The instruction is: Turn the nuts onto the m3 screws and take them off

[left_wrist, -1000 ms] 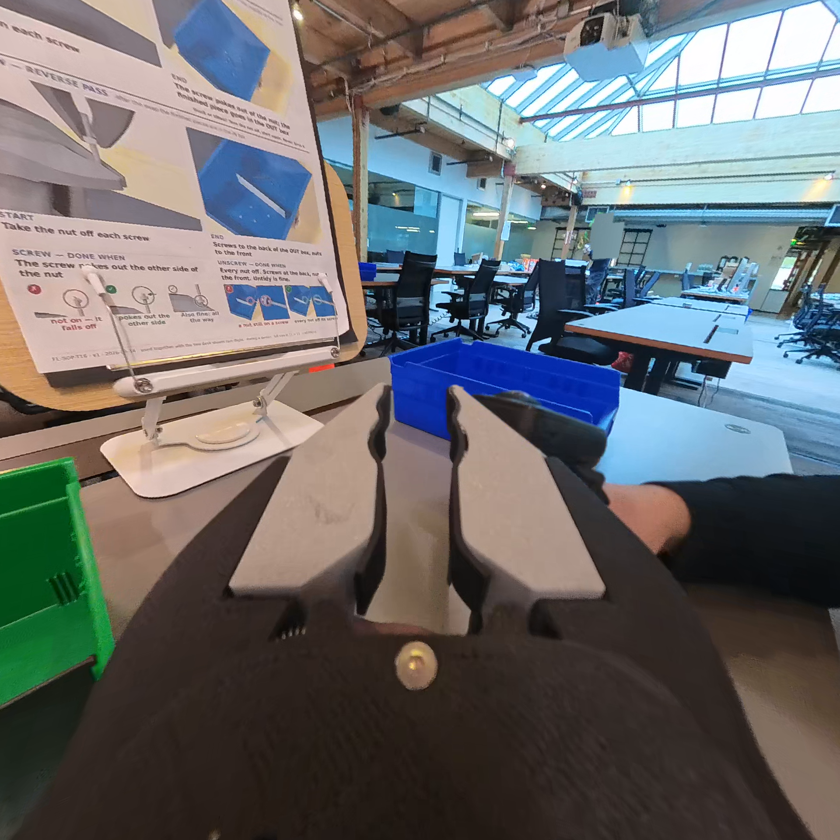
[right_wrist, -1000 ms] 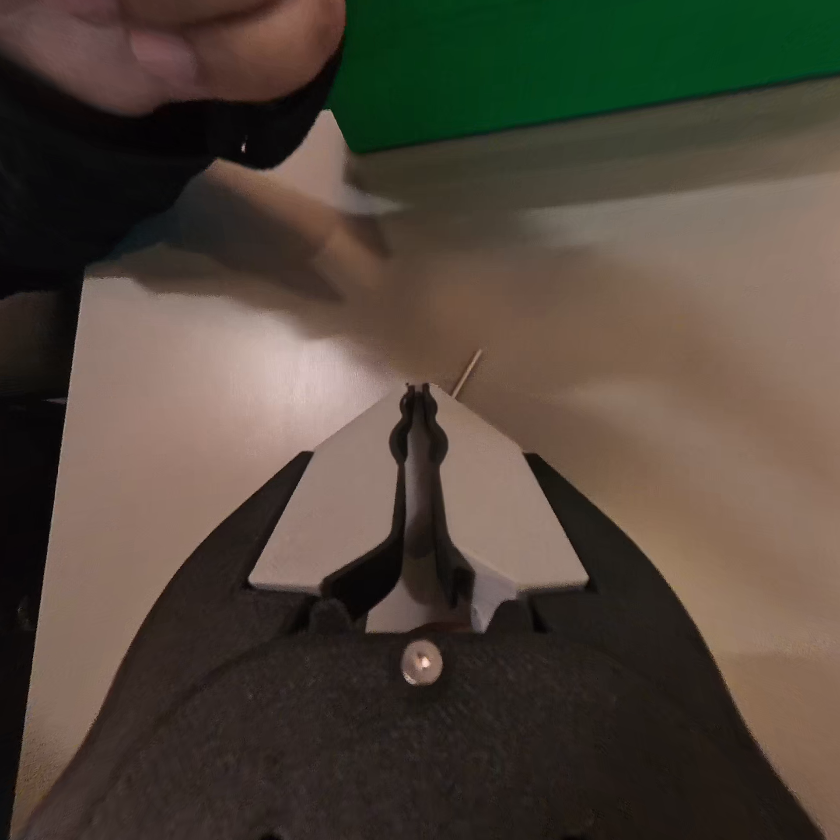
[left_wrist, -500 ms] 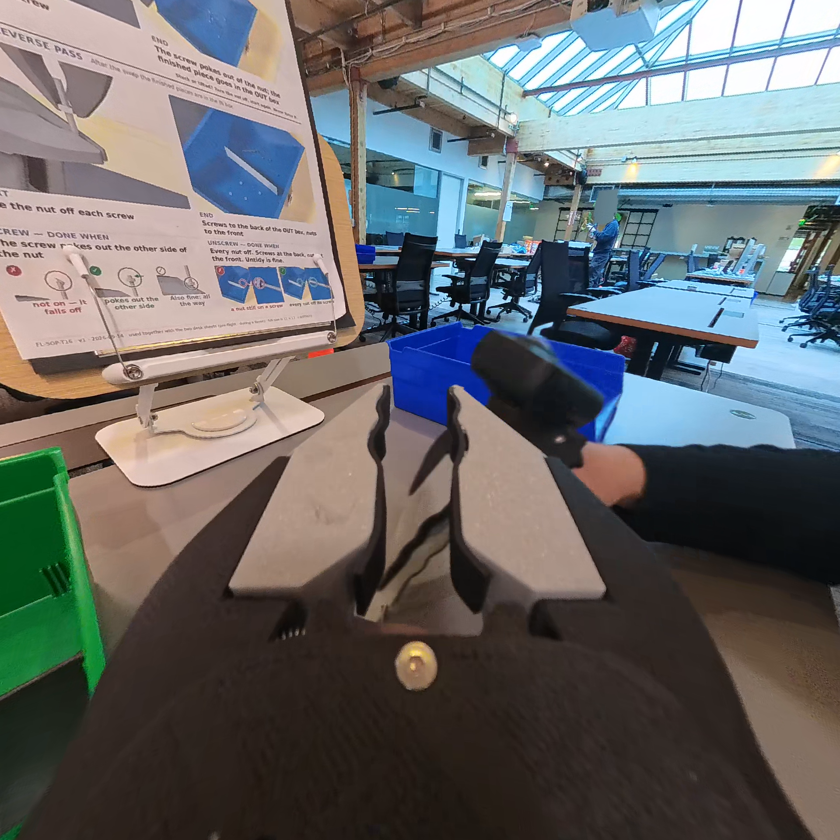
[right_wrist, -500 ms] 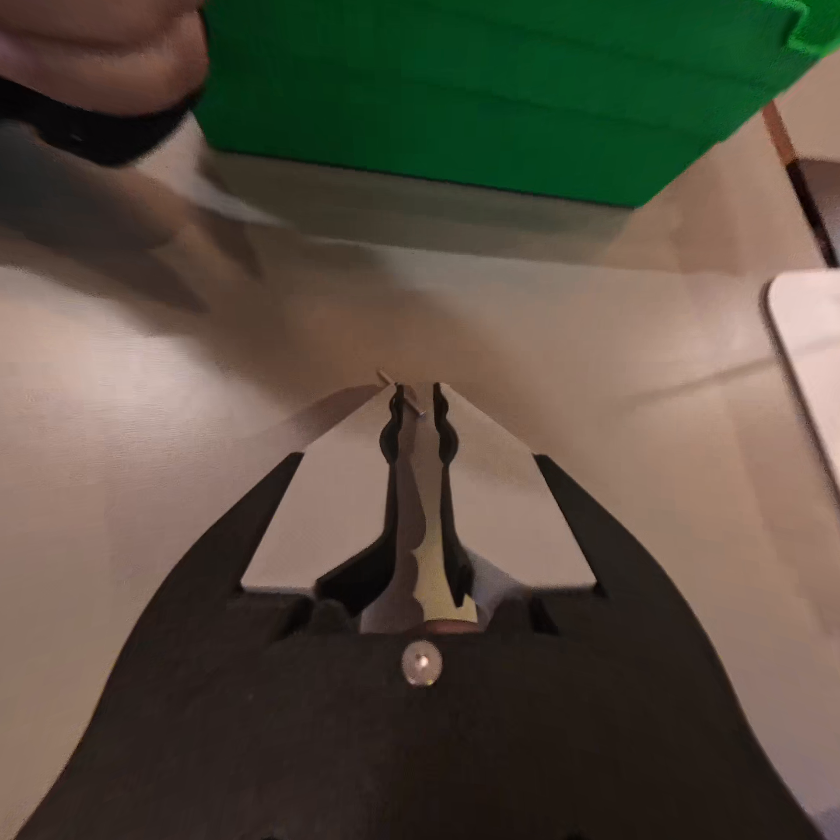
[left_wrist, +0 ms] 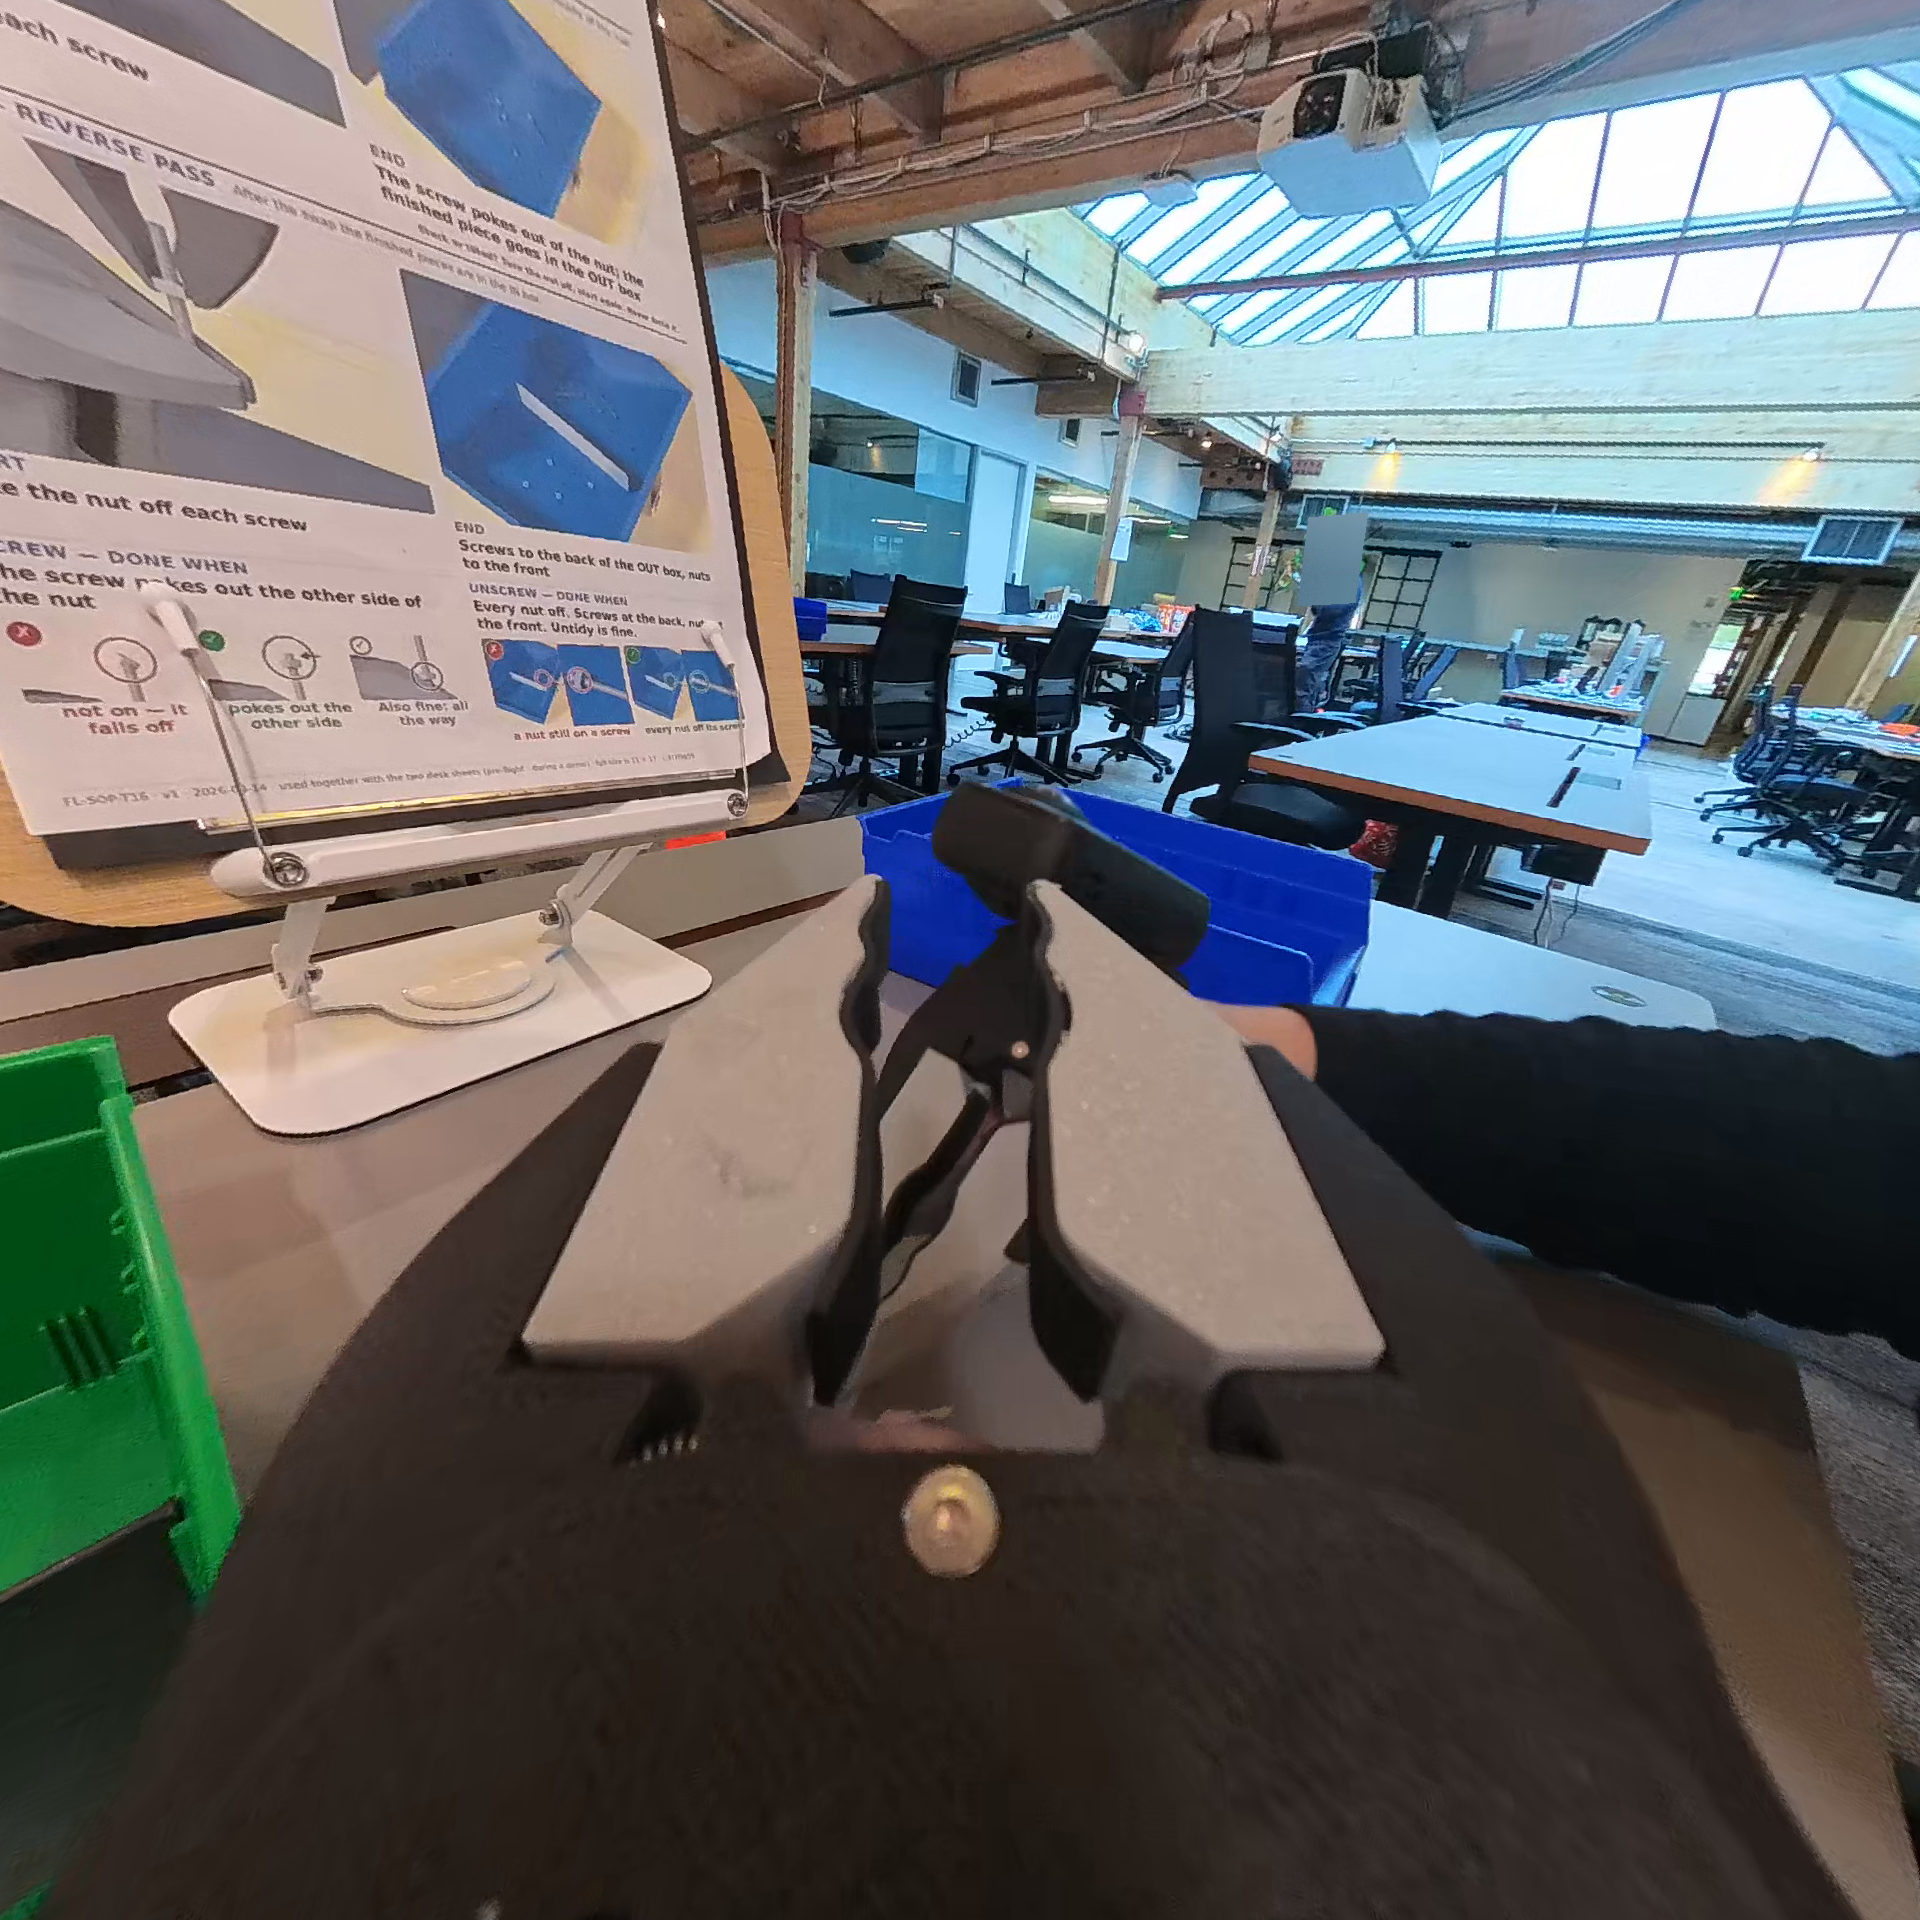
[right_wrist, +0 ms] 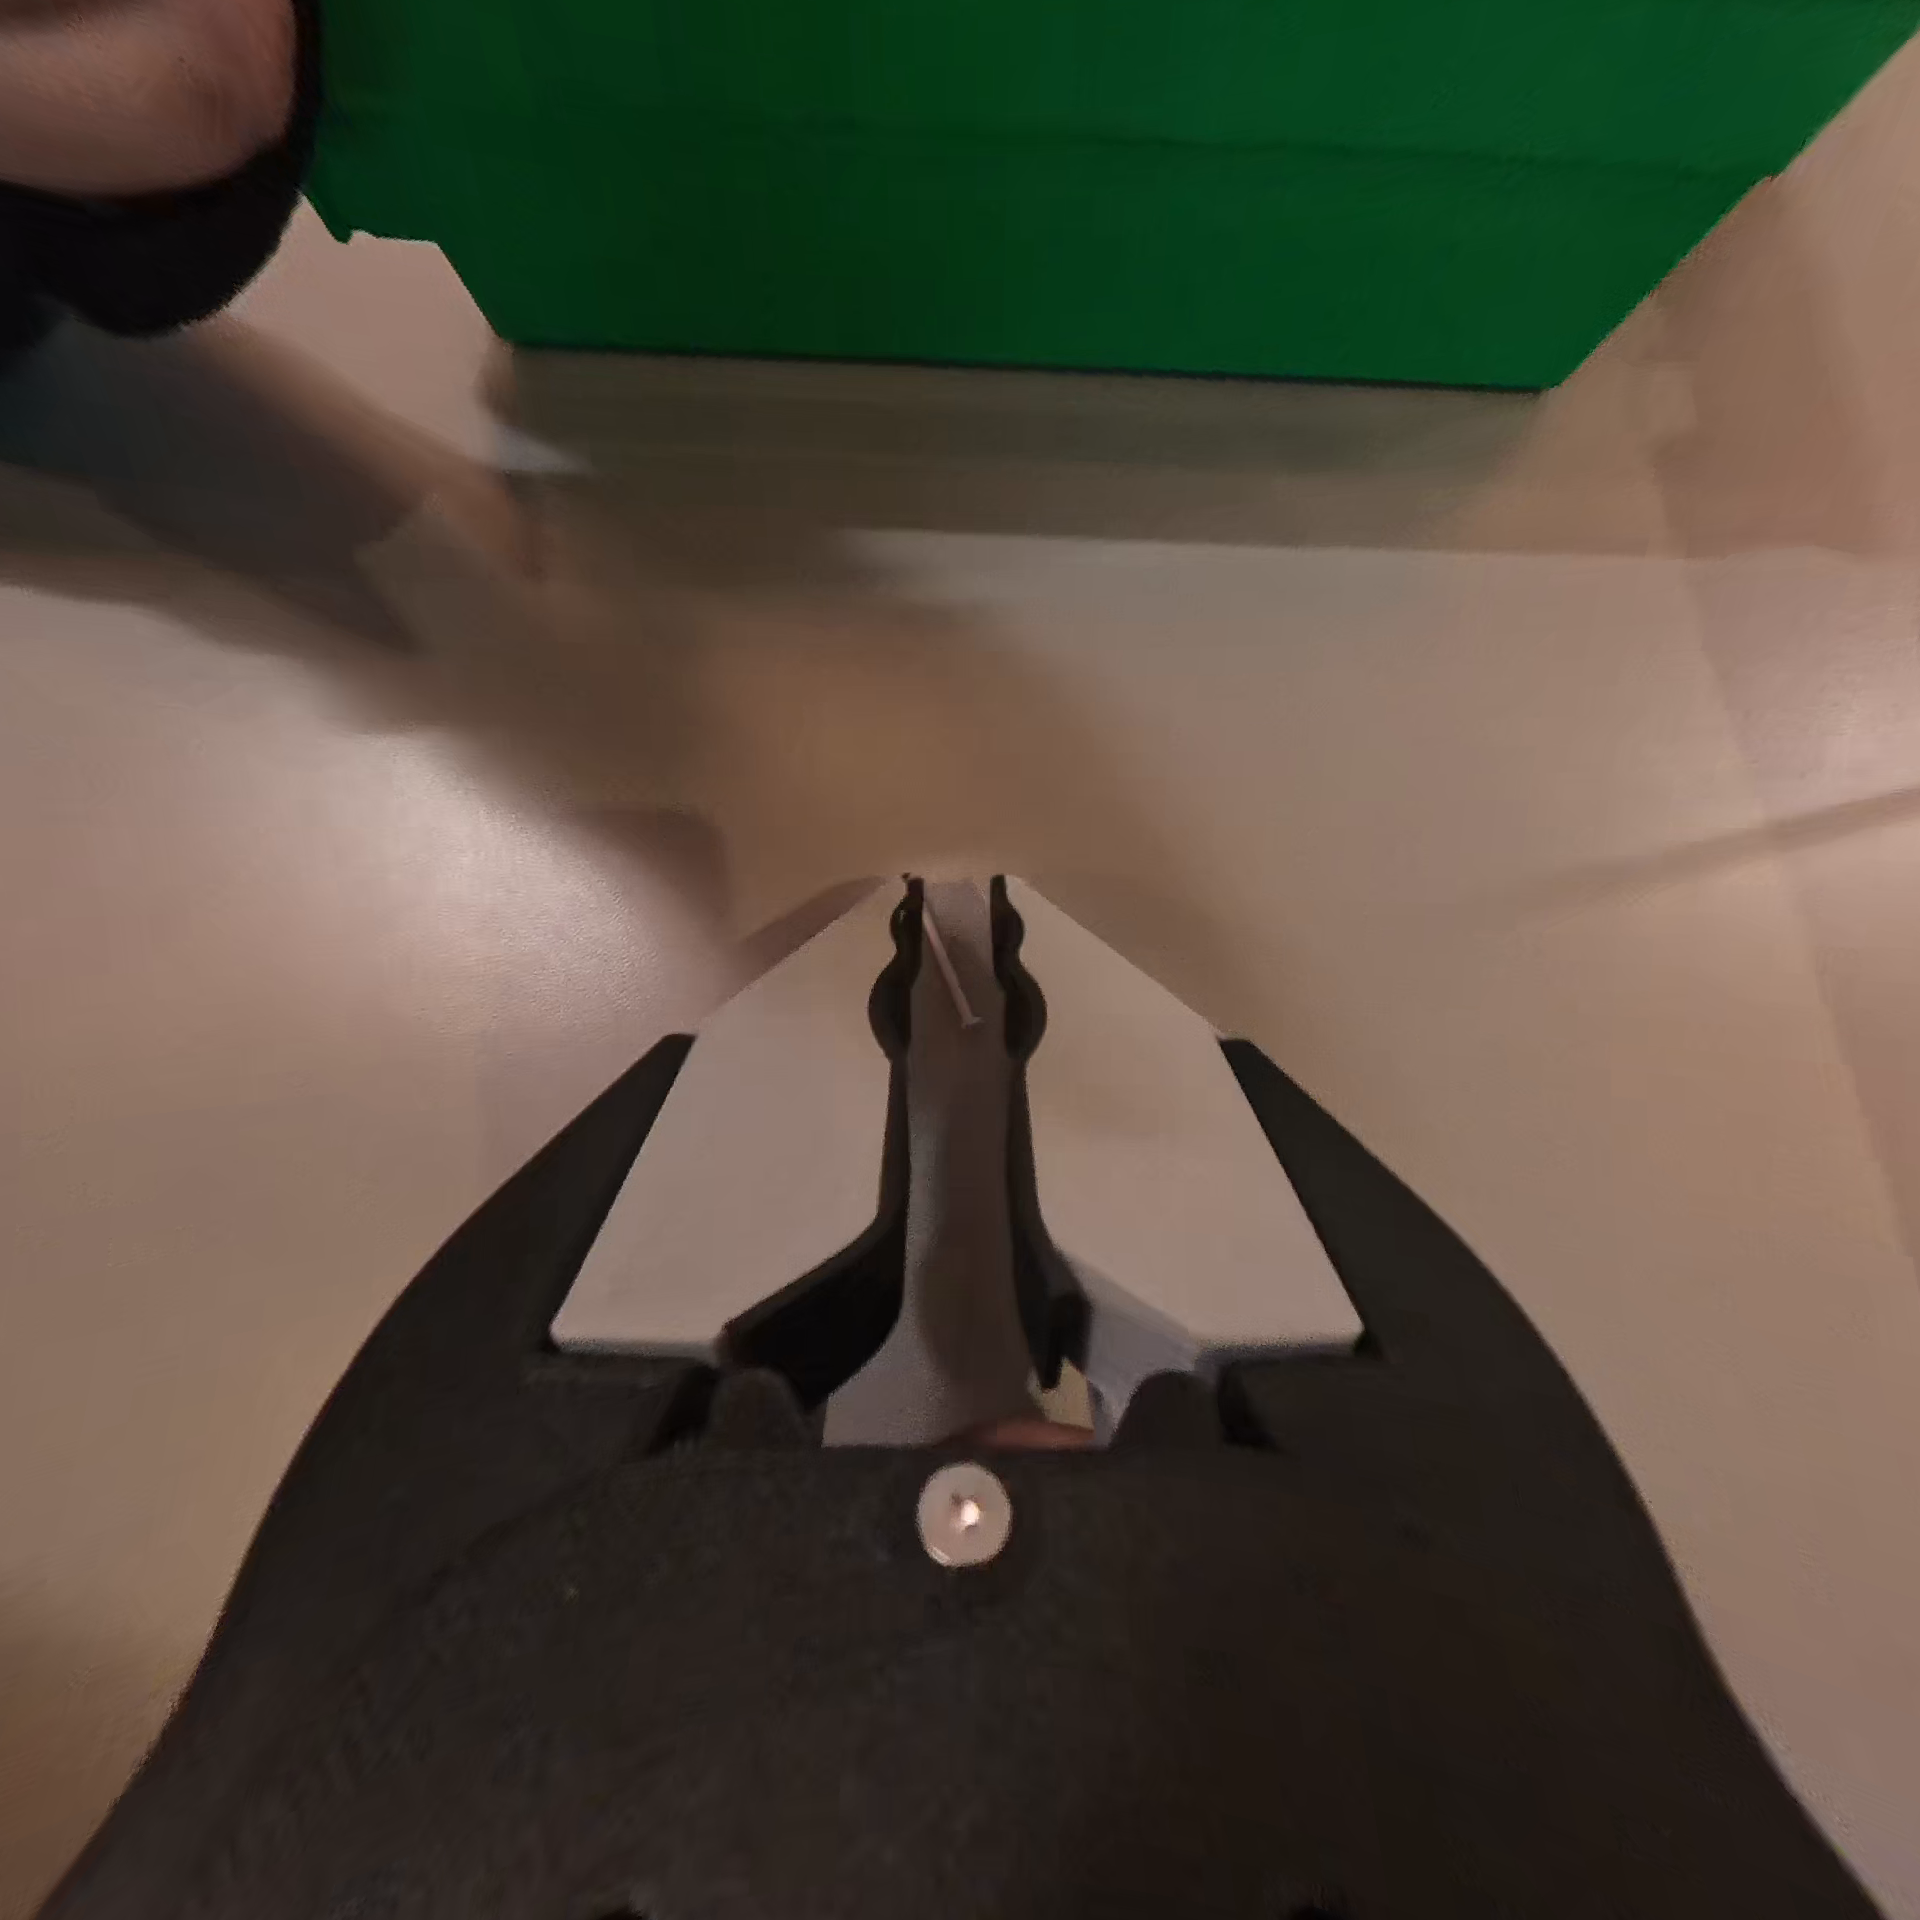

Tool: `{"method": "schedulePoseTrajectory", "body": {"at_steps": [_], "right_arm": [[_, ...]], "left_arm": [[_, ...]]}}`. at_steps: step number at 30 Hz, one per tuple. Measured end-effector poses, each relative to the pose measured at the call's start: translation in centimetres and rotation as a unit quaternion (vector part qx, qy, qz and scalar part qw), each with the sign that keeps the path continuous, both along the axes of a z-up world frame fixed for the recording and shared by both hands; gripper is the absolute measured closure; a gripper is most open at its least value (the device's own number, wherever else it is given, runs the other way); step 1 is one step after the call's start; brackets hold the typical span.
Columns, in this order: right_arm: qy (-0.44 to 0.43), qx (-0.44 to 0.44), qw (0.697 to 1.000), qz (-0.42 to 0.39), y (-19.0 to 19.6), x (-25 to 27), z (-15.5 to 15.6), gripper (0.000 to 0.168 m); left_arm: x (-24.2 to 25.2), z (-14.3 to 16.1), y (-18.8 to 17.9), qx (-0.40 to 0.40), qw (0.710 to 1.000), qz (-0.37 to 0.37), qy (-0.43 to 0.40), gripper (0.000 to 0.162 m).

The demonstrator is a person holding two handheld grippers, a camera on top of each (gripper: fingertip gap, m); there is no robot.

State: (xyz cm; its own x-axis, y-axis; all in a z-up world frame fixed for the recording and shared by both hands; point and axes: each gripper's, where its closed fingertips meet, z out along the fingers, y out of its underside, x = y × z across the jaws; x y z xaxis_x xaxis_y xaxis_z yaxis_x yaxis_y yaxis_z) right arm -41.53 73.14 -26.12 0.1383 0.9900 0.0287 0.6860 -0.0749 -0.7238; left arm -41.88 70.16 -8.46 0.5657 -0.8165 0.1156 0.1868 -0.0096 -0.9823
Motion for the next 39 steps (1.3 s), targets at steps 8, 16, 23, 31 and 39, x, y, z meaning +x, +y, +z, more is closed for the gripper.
{"method": "schedulePoseTrajectory", "body": {"at_steps": [8, 16, 23, 31, 39], "right_arm": [[-0.039, 0.019, 0.999, 0.013, 0.3, 1.3, -0.4, 0.154], [-0.024, -0.004, 0.999, 0.04, -0.3, 1.3, -1.5, 0.163], [-0.009, -0.011, 1.0, 0.015, -0.4, 1.6, -1.6, 0.168], [0.013, -0.009, 0.999, -0.039, -0.7, 1.6, -0.7, 0.168], [0.257, -0.042, 0.965, -0.037, -3.9, 4.0, 10.4, 0.168]], "left_arm": [[0.4, -0.2, -0.1, -0.001, 1.0, -0.007, 0.005, 0.139], [0.5, -0.7, 0.0, -0.01, 1.0, -0.011, 0.008, 0.139], [1.0, -0.8, -0.4, -0.005, 1.0, -0.018, 0.019, 0.138], [1.2, -1.2, -0.4, -0.01, 0.999, -0.023, 0.024, 0.138], [1.6, -0.6, -1.2, -0.017, 0.997, -0.068, -0.015, 0.138]]}}
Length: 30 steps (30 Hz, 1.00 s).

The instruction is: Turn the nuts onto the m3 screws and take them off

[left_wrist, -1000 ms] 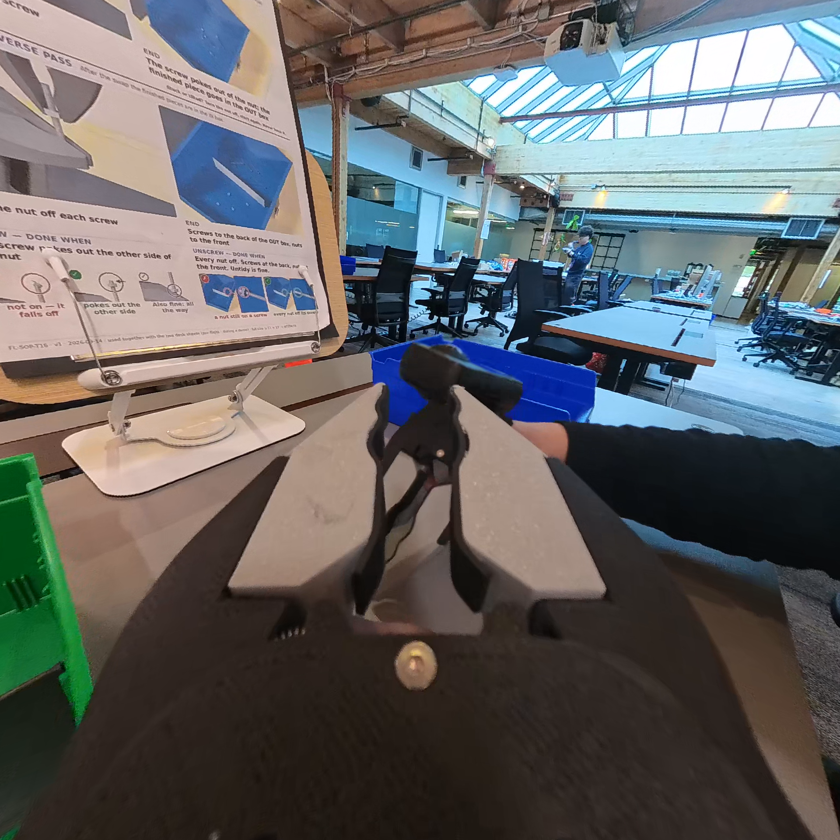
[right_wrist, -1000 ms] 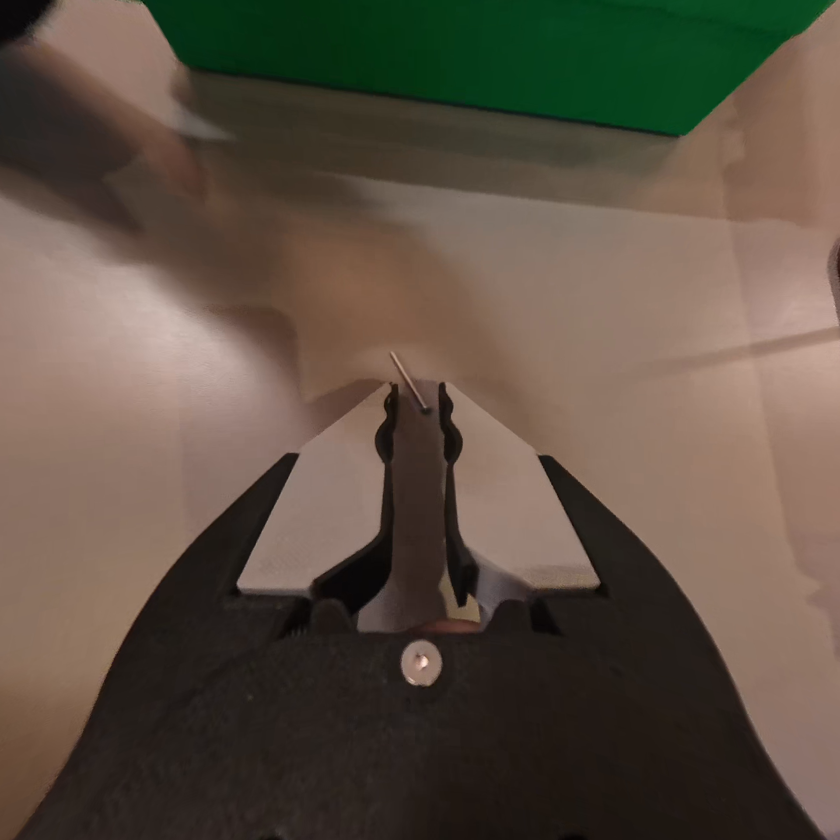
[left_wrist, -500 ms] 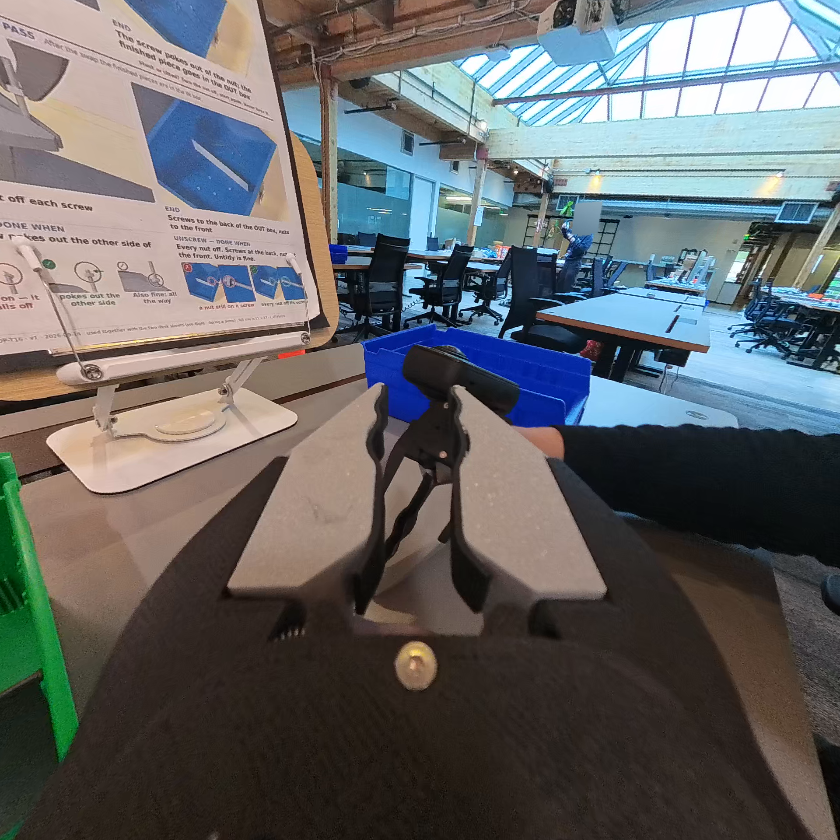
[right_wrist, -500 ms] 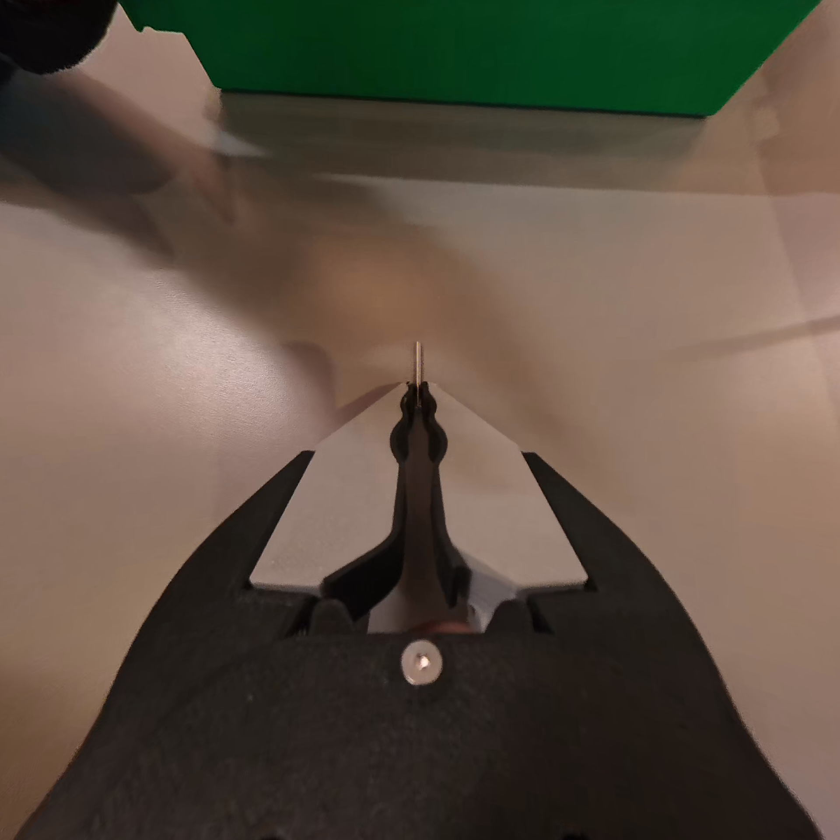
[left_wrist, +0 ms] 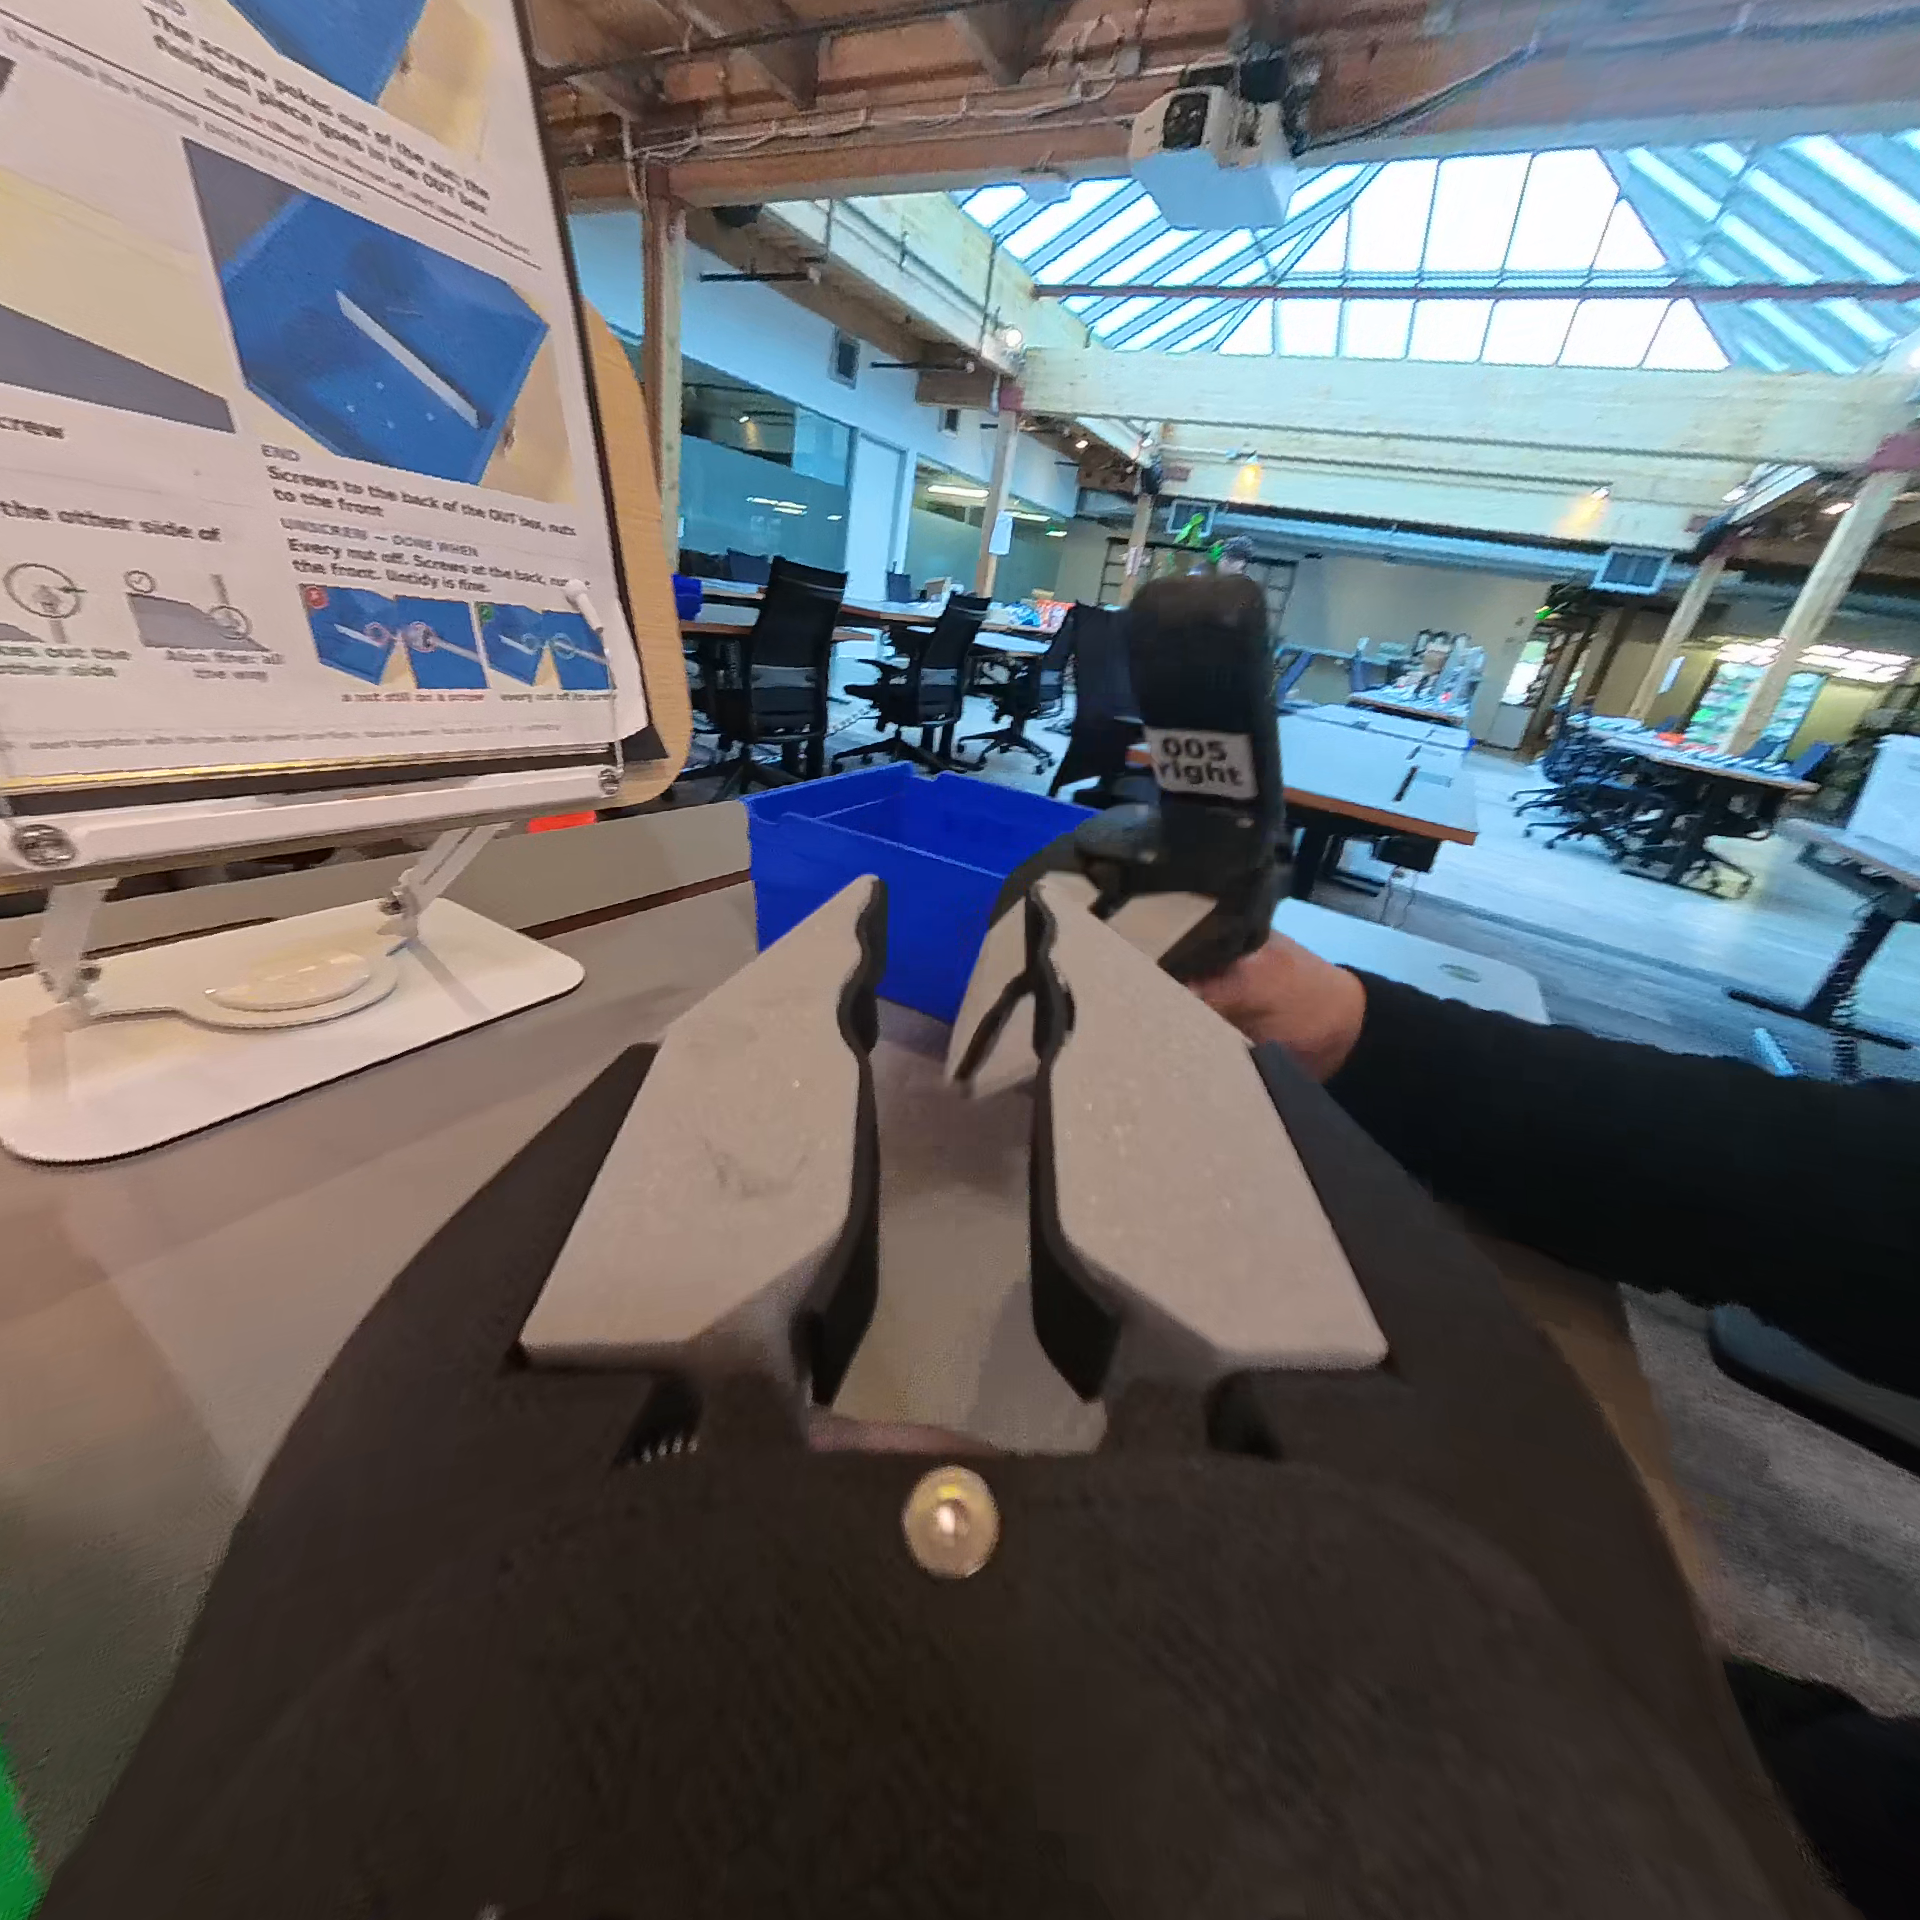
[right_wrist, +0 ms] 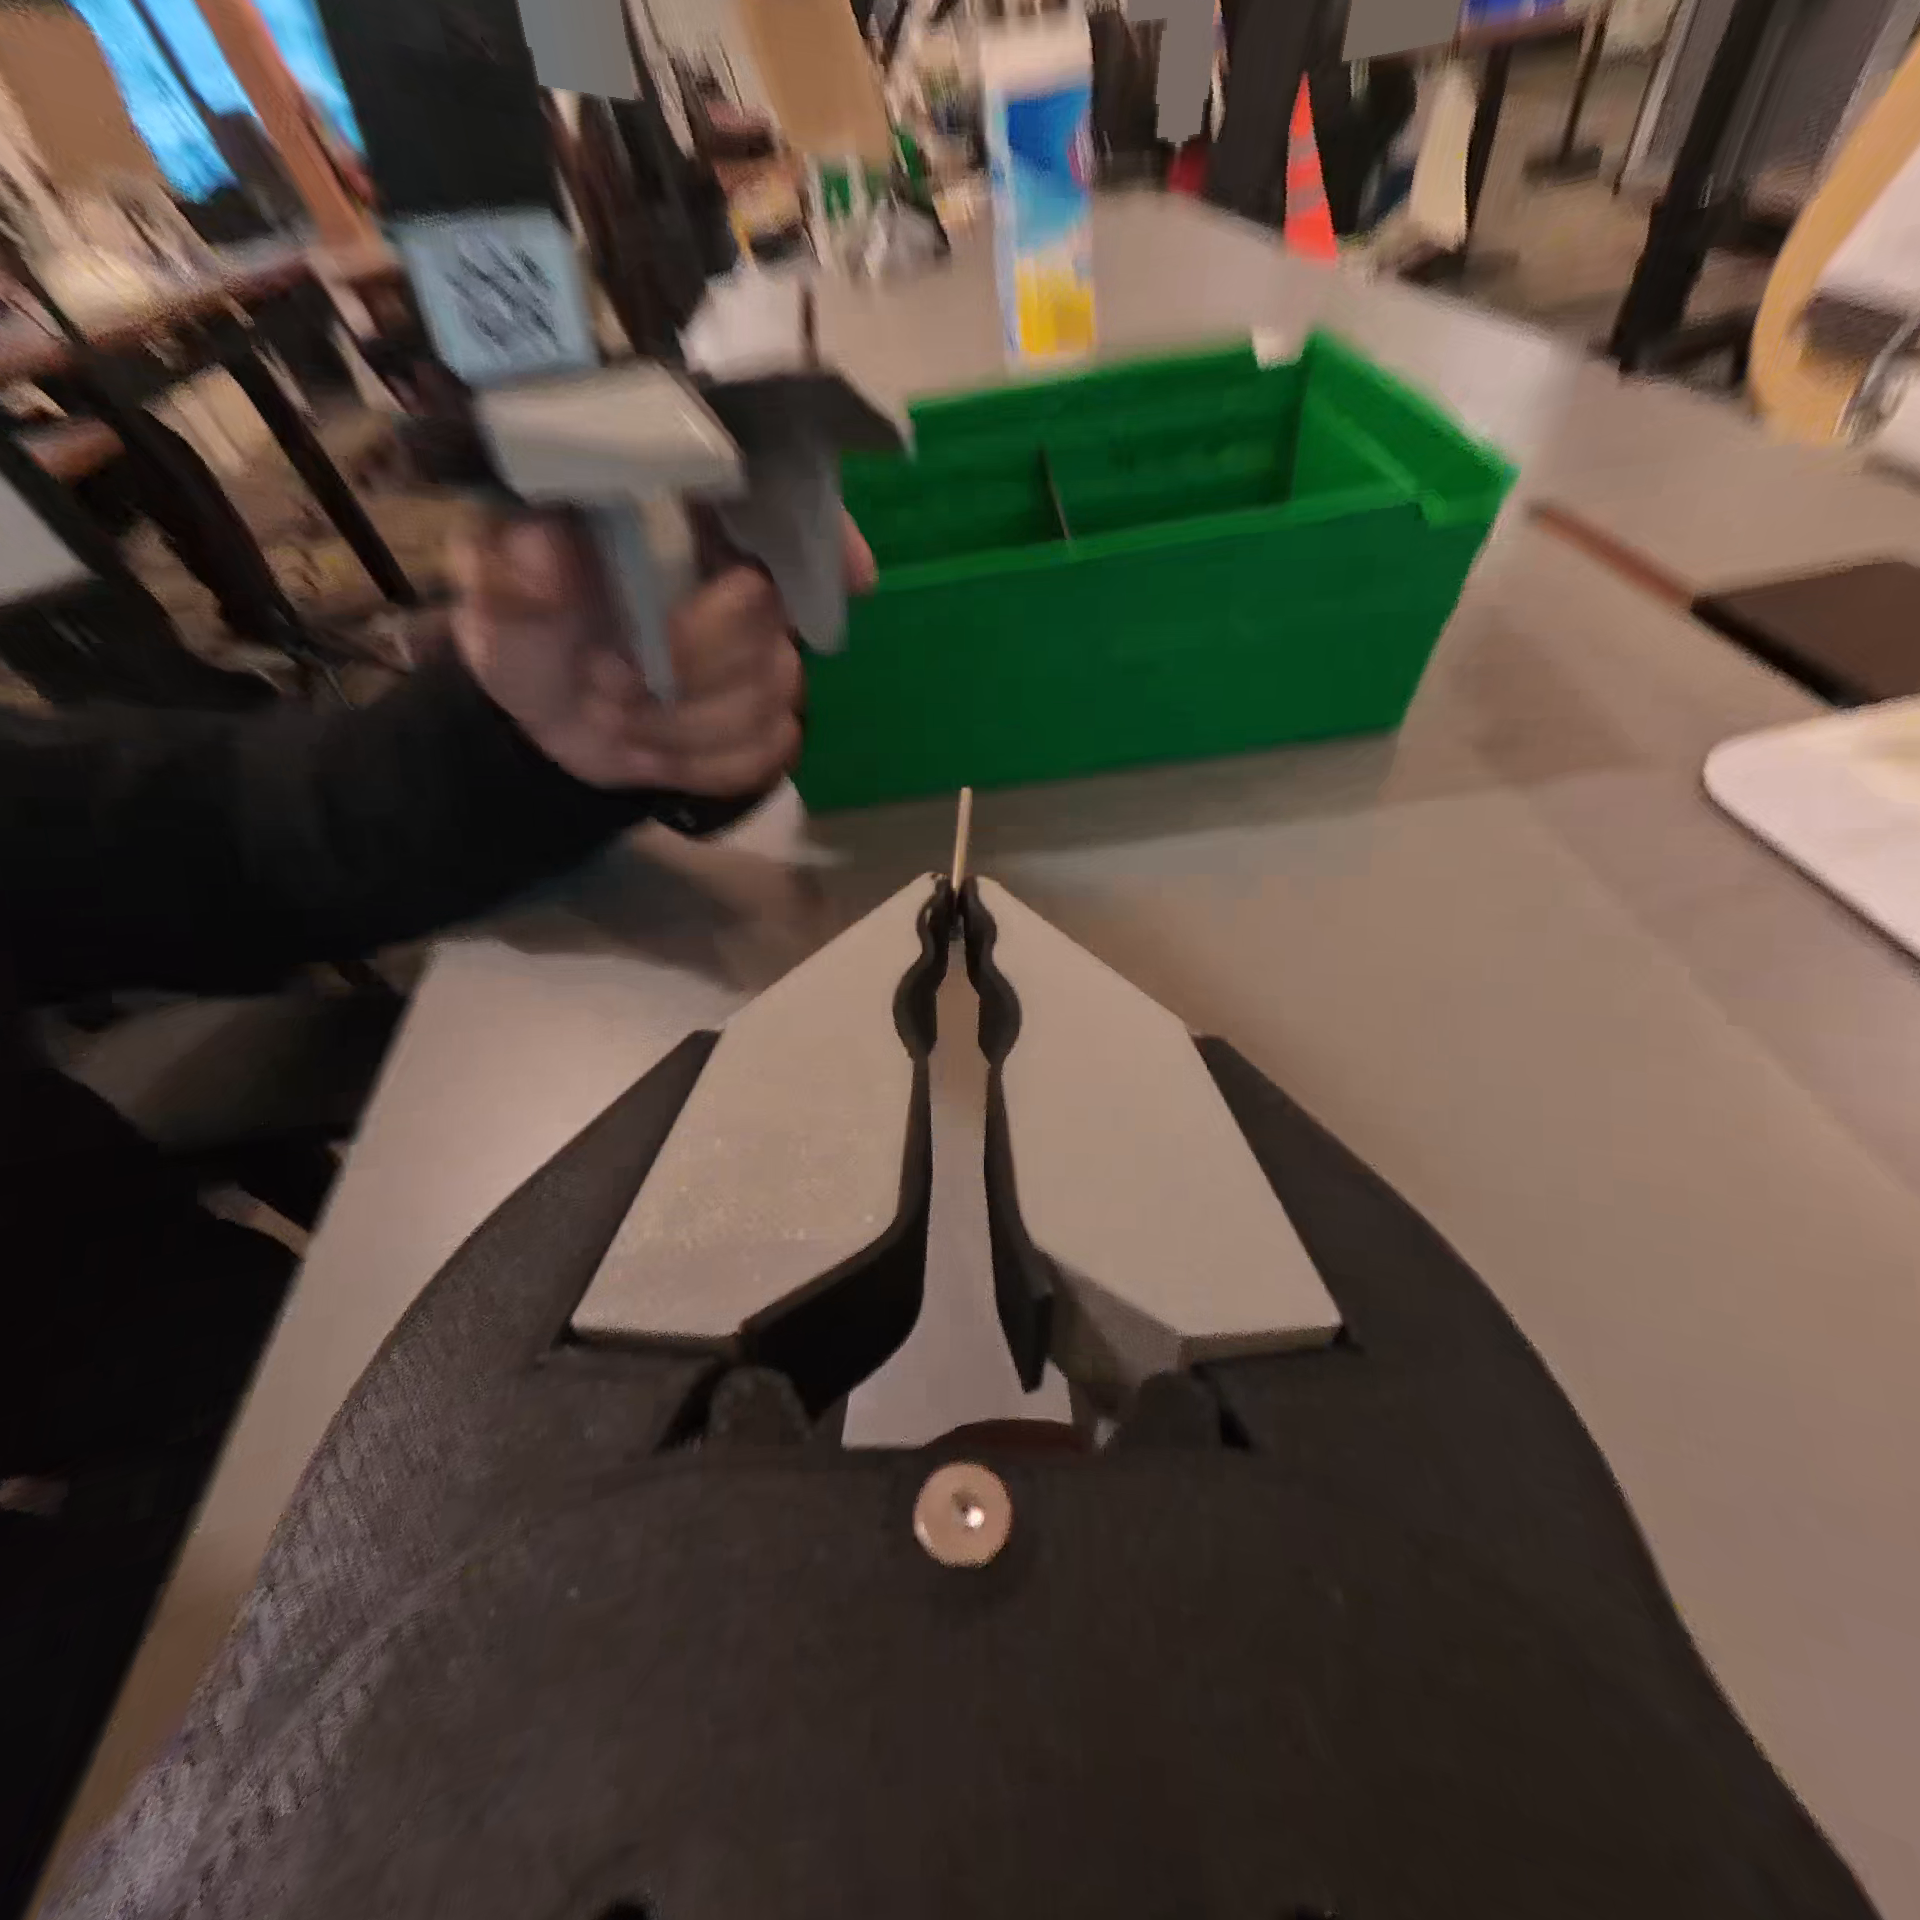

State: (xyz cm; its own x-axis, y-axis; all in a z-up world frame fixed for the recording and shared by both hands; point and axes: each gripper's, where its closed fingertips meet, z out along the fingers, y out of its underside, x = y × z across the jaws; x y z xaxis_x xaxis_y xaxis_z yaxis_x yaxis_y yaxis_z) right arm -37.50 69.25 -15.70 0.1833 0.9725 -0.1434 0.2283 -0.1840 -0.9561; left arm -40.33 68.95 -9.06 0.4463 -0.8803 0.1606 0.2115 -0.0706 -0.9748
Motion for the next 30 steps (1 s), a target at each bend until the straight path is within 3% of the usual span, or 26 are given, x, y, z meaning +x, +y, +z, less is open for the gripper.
{"method": "schedulePoseTrajectory", "body": {"at_steps": [3, 7, 10, 14, 23, 30], "right_arm": [[0.089, 0.011, 0.995, 0.033, -2.5, 0.8, 4.2, 0.168], [0.149, 0.024, 0.987, 0.062, -4.9, 0.6, 6.5, 0.168], [0.157, 0.033, 0.985, 0.063, -5.4, 0.1, 6.7, 0.168], [0.176, 0.033, 0.982, 0.054, -5.2, 0.1, 7.0, 0.168], [0.174, 0.026, 0.983, 0.059, -5.3, -0.4, 6.4, 0.168], [0.185, 0.02, 0.981, 0.059, -5.3, -0.3, 6.6, 0.168]], "left_arm": [[0.4, 0.4, -0.8, -0.008, 0.999, -0.045, -0.029, 0.136], [1.1, 0.7, -2.0, -0.008, 0.994, -0.095, -0.056, 0.141], [1.7, 0.7, -3.0, 0.006, 0.99, -0.125, -0.058, 0.151], [2.4, 0.6, -4.1, 0.011, 0.986, -0.154, -0.058, 0.149], [3.3, 0.3, -4.7, 0.009, 0.984, -0.167, -0.056, 0.148], [3.4, 0.5, -5.0, 0.029, 0.985, -0.16, -0.055, 0.159]]}}
